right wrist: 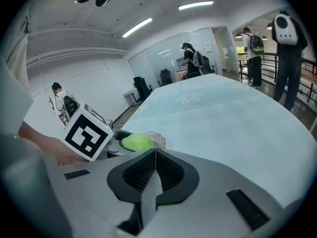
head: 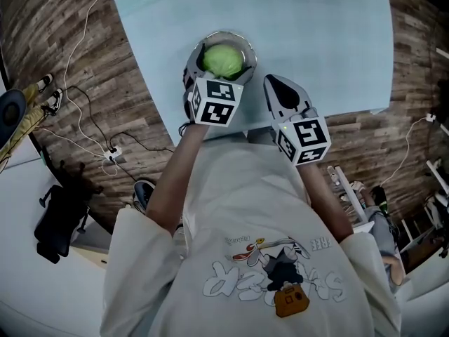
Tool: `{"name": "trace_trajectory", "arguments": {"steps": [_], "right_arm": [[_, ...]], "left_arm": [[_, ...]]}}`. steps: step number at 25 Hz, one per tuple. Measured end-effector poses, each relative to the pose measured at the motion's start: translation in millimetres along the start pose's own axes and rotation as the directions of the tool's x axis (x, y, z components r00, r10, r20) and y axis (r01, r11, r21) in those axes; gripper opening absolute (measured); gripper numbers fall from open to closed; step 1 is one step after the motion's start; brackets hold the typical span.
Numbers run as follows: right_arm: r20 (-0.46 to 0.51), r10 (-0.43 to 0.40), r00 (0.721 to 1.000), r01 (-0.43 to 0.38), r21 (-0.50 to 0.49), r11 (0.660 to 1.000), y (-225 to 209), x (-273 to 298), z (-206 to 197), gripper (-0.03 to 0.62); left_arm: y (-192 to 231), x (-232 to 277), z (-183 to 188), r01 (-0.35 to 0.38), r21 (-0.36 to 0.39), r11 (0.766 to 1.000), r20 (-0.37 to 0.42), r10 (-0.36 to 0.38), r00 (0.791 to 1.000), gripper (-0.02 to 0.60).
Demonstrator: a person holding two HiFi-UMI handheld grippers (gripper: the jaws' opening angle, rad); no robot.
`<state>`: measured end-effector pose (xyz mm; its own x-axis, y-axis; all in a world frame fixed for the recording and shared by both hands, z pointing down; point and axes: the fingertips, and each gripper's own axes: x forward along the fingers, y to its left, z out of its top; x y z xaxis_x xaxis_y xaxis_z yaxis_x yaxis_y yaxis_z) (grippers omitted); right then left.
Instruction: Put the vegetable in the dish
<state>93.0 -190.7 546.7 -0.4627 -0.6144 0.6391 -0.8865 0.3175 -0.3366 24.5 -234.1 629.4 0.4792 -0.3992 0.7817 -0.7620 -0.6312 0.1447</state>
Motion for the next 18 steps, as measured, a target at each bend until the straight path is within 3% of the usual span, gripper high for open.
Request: {"name": "trace_trajectory", "arguments": {"steps": [8, 18], "right_arm": [[0.013, -0.011, 1.000, 0.011, 0.018, 1.000, -7, -5, 1, 0.023], [0.041, -0.027, 0.999, 0.027, 0.022, 0.999, -7, -10, 7, 0.023]], "left_arm": [[4, 6, 1, -0.048, -0.016, 0.999, -0.012, 0.048, 0.999, 0.545], [0, 0, 3, -0.008, -0.017, 1.000, 0.016, 0.008, 1.000, 0.545]]}}
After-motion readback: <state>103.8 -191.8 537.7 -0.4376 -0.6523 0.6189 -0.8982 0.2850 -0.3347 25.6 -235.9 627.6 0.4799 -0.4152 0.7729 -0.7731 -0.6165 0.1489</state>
